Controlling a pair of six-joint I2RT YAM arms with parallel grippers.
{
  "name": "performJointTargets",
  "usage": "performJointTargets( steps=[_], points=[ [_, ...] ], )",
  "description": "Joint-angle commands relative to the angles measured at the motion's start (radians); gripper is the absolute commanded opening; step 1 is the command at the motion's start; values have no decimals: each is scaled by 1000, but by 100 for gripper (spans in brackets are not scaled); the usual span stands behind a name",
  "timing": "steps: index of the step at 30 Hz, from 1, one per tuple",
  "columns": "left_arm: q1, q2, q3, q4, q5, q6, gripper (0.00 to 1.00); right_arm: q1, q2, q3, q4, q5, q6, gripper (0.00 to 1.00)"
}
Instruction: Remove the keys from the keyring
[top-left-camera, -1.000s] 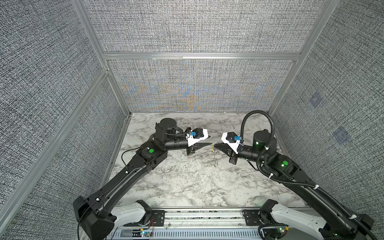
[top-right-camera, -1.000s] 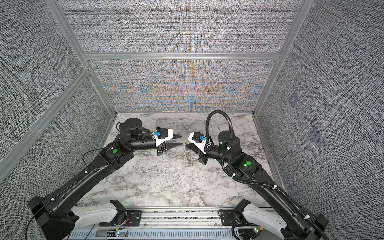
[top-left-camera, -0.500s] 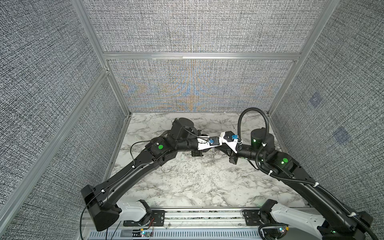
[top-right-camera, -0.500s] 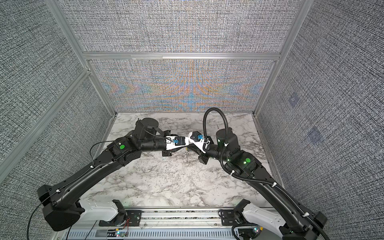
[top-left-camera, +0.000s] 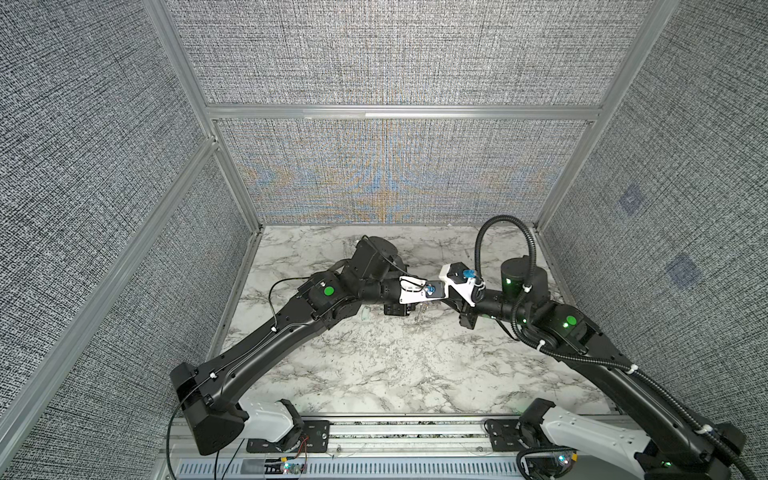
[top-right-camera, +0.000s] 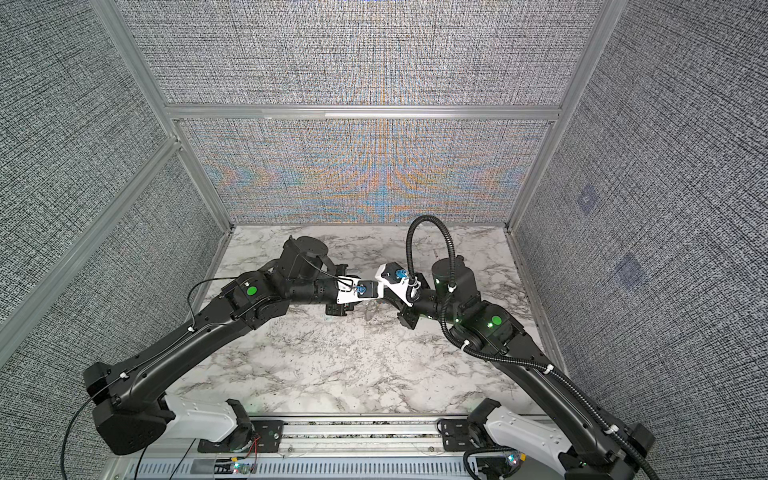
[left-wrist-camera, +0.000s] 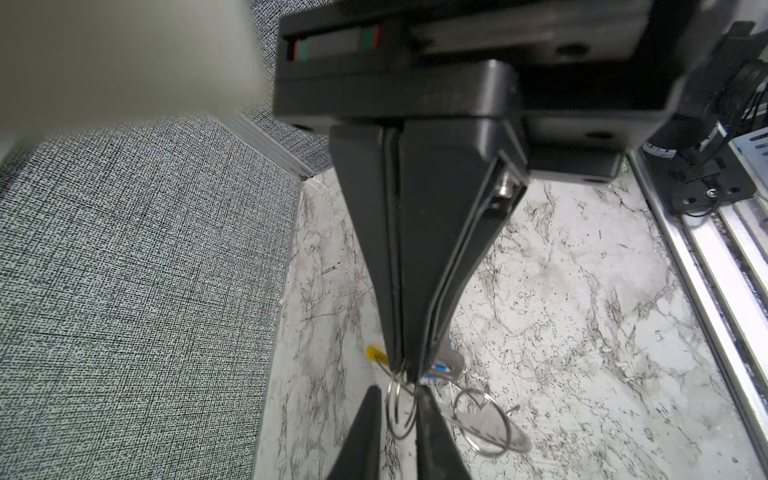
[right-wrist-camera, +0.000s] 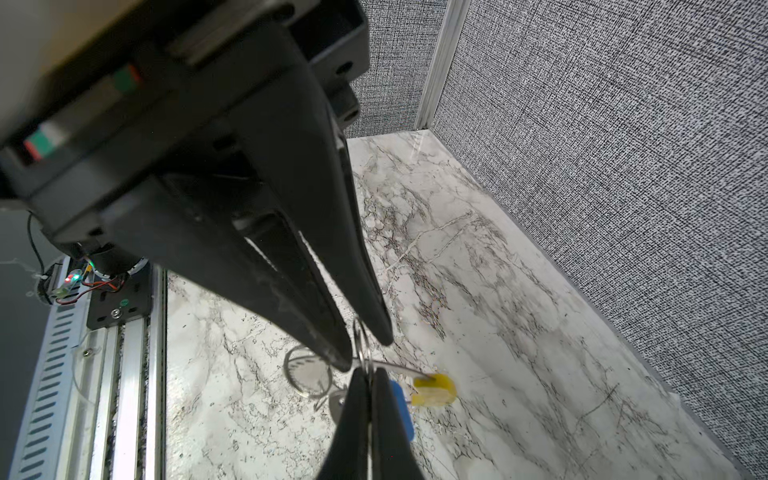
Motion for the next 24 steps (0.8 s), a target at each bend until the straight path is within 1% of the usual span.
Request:
performJointTargets(
  steps=[1,5,12,15,18,21,24],
  points=[
    [1,8,5,-5,-35,-15,17,4,-8,2,39,-37,-22,0],
    [1,9,5,4,-38,-25,12,4,-8,-2,40,-50,-22,0],
    [0,3,-7,35,-17,-62,10,4,-11,-8,43,-55,-27,0],
    [5,-6,-19,54,4,-79,5,3,-16,-11,52,-56,-29,0],
    [15,-9,-24,61,42,-102,0,4,-24,-15,56,-44,-35,0],
    [36,-14,-31,75,99,-128,0,5,-37,-20,61,-17,-45,0],
    [67,-25,-52,112,171,-171,0,5,-51,-26,71,1,-53,6]
  ],
)
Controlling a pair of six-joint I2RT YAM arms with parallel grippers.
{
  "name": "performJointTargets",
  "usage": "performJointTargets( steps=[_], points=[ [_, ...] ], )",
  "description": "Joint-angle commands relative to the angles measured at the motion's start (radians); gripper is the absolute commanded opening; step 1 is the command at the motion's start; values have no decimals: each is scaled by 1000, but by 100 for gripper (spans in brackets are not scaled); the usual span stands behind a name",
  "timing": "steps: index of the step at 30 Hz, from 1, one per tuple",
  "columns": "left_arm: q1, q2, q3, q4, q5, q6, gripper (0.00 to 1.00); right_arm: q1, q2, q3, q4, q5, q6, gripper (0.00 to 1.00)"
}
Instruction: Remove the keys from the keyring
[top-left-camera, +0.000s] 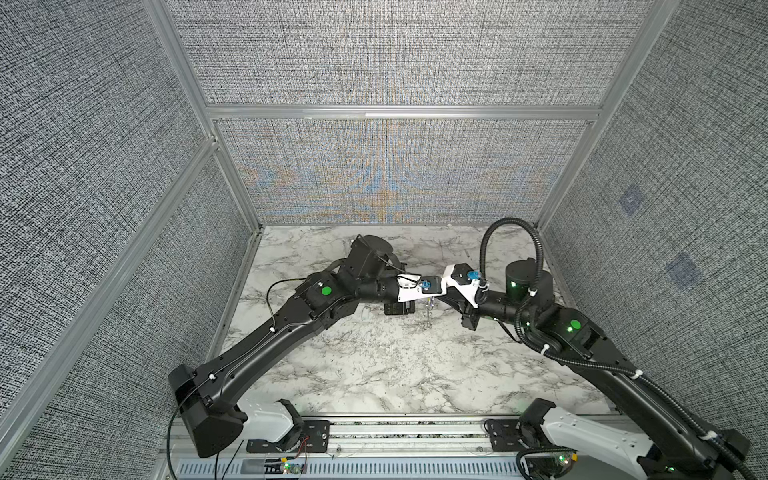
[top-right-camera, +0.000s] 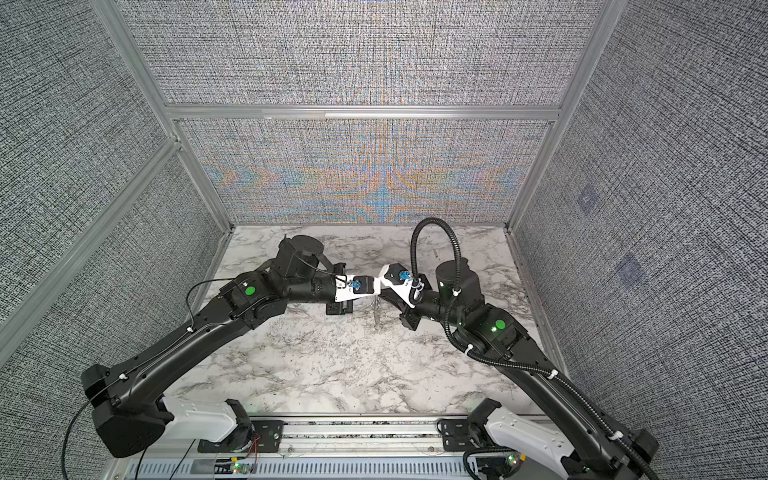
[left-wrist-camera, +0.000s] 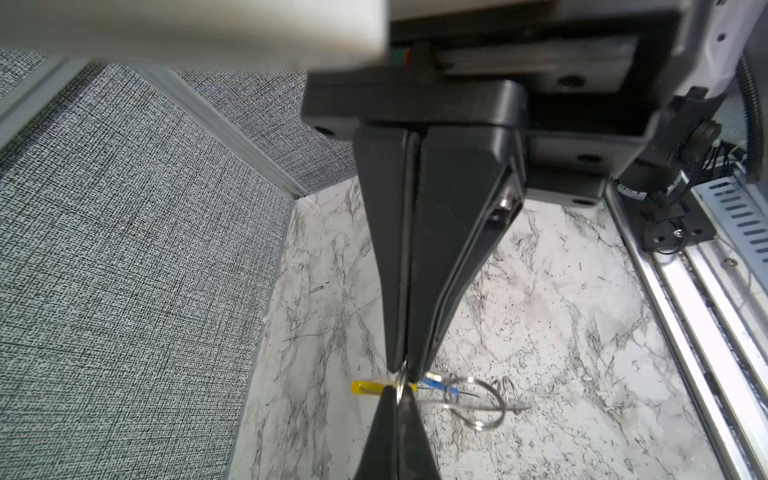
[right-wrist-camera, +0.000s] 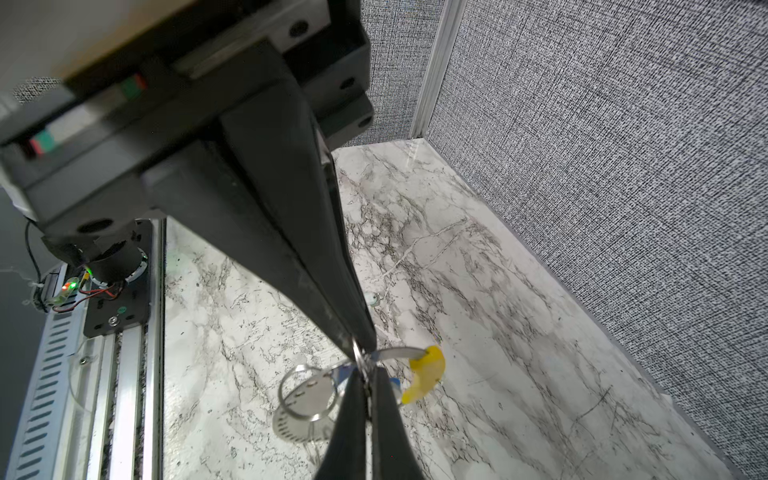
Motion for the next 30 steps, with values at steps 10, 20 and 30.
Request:
performJointTargets(
  steps=[10,20,30],
  points=[
    [110,-43,-100,218,240,-241,0,4,-81,-52,107,36,-52,25],
    [158,-92,-214,445,359,-411,0,4,-82,-66,146,52,-54,27],
    [172,-121,-303,630,389,-547,0,4,-63,-87,182,47,-29,32]
  ],
)
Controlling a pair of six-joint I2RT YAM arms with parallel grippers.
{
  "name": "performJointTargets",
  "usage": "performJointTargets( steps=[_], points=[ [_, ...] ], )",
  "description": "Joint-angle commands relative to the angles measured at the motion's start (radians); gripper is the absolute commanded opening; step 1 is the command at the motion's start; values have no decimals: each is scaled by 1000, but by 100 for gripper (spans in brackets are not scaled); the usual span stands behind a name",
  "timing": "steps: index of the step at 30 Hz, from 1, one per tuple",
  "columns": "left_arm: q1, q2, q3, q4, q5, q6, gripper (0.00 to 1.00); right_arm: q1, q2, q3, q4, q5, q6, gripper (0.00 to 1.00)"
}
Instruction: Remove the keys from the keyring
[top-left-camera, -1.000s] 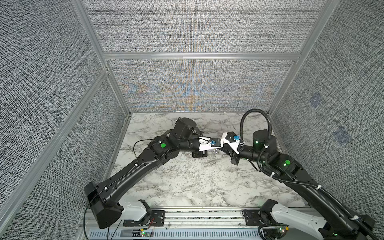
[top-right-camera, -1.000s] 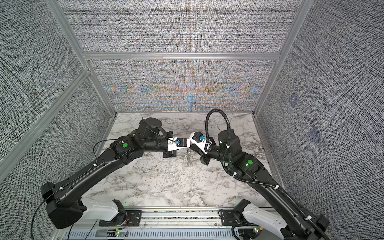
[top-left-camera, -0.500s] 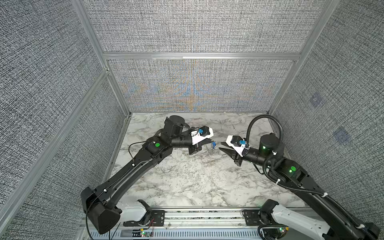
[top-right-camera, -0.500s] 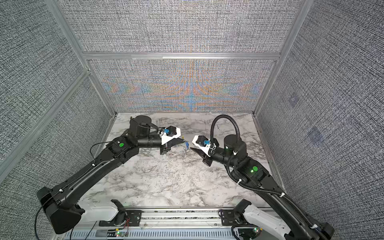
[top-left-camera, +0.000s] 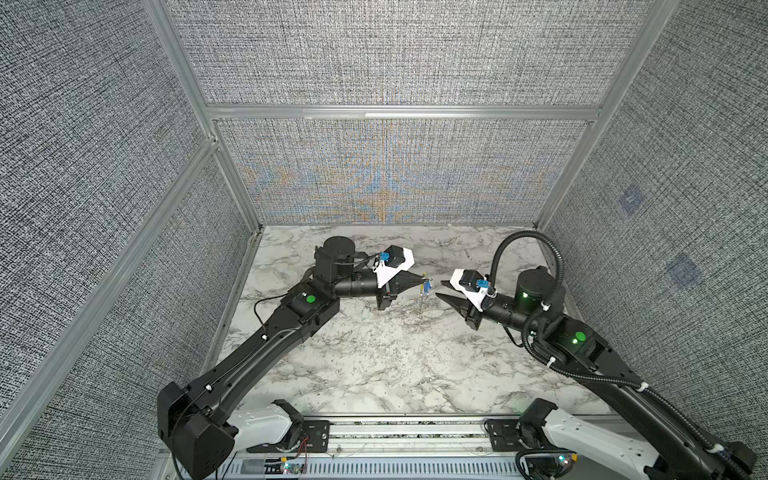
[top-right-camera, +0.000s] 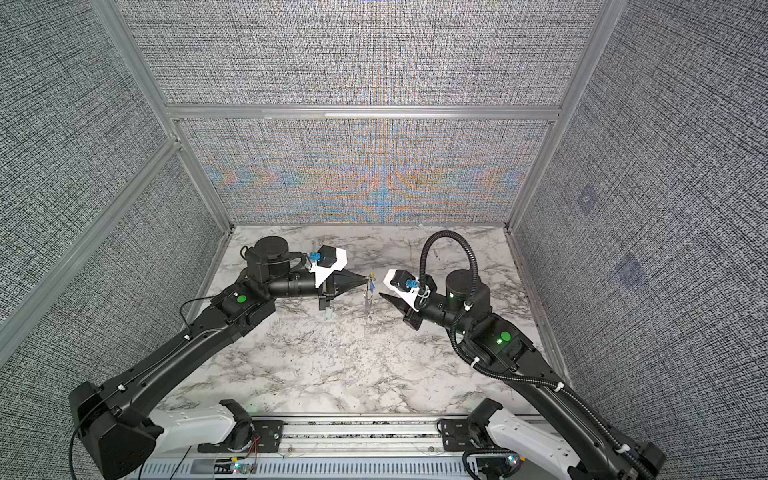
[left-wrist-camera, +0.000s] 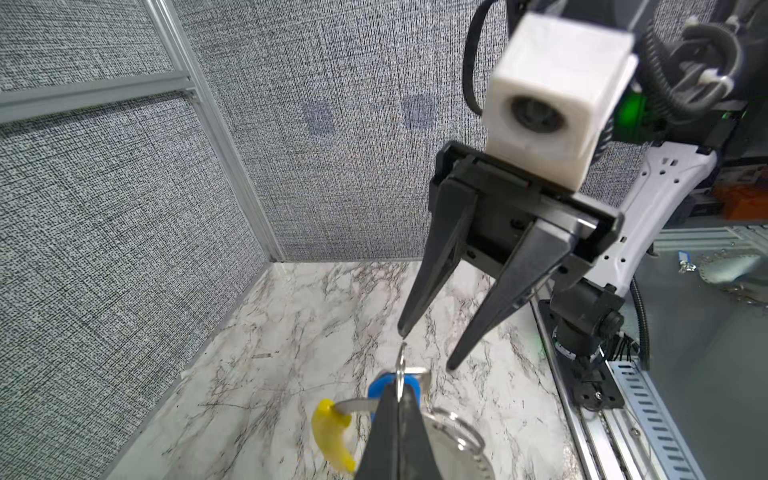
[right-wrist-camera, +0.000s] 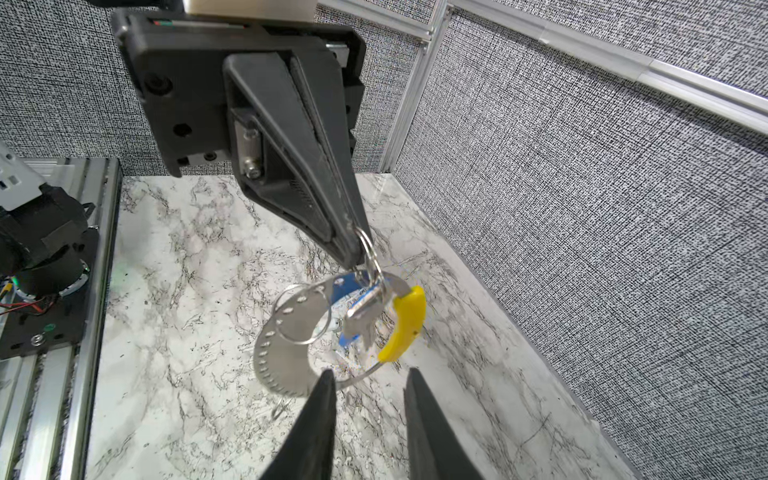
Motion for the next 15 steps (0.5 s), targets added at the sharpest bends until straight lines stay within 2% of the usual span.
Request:
performJointTargets(
  steps=[1,10,15],
  points=[
    [2,-8,-17,113,22,-69,0,0,8,-5,56,-17,23,33],
    [1,-10,-35,158,-1,-103,0,3,49,-3,112,-46,45,37],
    [2,-4,-38,168,5,-111,0,2,46,-13,157,-4,71,36]
  ],
)
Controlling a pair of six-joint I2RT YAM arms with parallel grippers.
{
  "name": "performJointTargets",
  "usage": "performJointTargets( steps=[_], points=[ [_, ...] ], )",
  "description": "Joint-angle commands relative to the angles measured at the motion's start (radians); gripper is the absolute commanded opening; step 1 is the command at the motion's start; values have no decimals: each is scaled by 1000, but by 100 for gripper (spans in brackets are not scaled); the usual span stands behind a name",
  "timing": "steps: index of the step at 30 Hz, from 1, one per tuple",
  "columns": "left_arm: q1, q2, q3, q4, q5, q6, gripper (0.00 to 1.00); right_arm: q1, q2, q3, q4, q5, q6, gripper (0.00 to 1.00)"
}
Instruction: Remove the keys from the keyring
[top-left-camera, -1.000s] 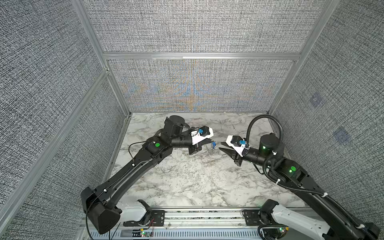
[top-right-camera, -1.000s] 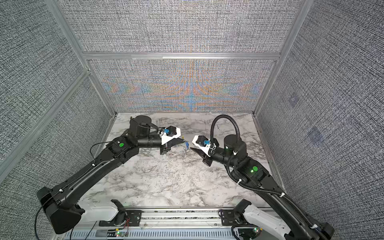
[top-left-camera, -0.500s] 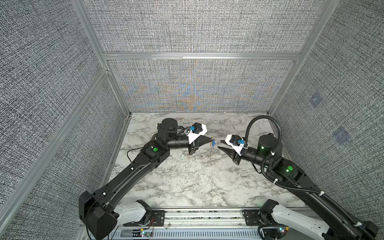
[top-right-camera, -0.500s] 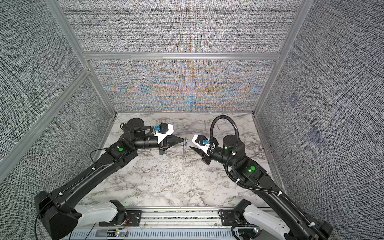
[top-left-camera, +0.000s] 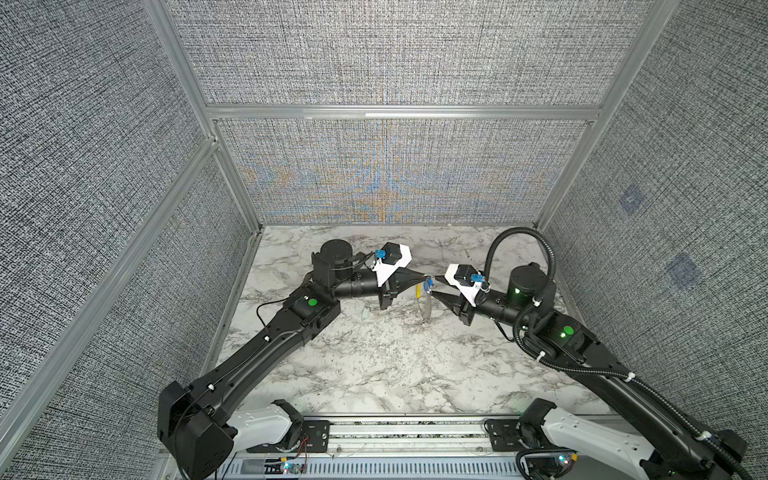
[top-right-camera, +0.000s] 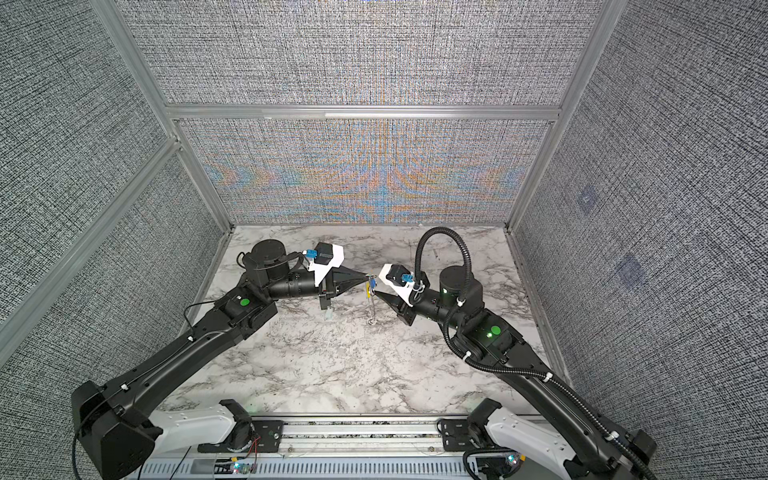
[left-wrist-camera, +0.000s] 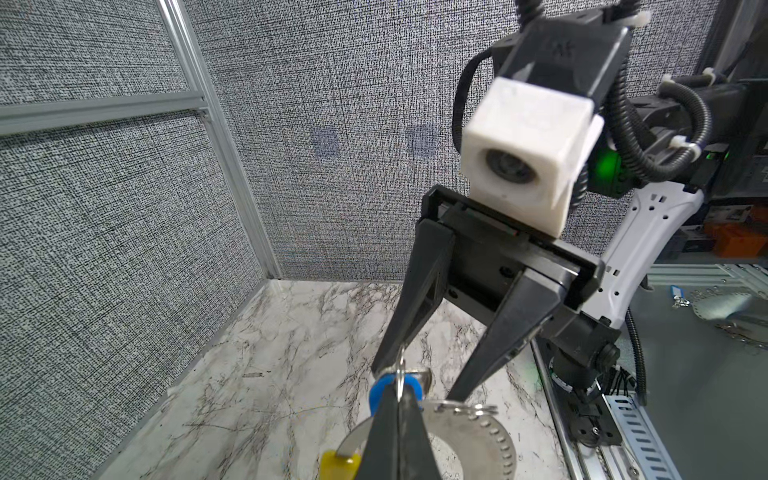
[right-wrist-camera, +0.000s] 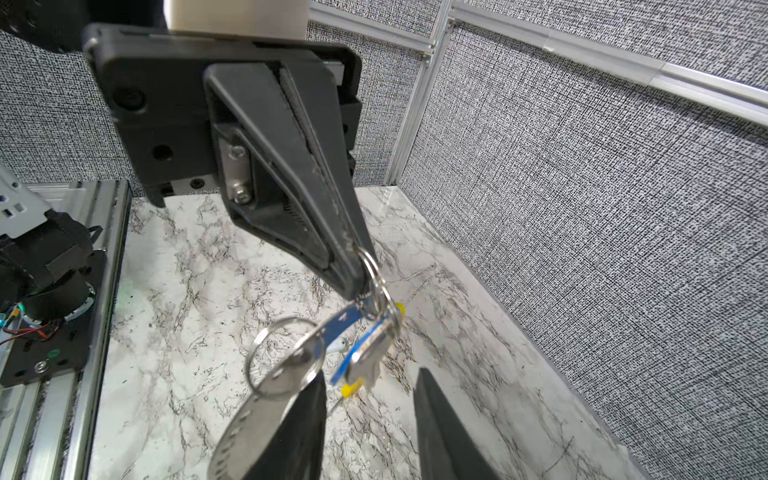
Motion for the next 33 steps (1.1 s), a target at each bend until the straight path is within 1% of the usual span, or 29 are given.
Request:
performJointTargets(
  steps=[1,4,9,18,22,26,30,33],
  points=[
    [2,-1,0,42,1,-14,0,2,-1,-2,62,21,28,36],
    [2,4,5,39,2,-11,0,0,5,4,67,10,31,35],
    [2,10,11,36,2,-11,0,0,16,3,96,1,50,29],
    [2,16,19,30,-5,-9,0,1,26,-4,132,-3,86,28],
    [2,18,17,36,-7,-14,0,2,34,-1,139,23,107,28],
    [2,15,13,38,-14,-14,0,3,40,3,130,23,114,28],
    [2,12,14,38,-20,-11,0,3,36,-3,132,32,114,19],
    [2,12,16,34,-29,-14,0,4,29,-11,125,38,102,11]
  ],
)
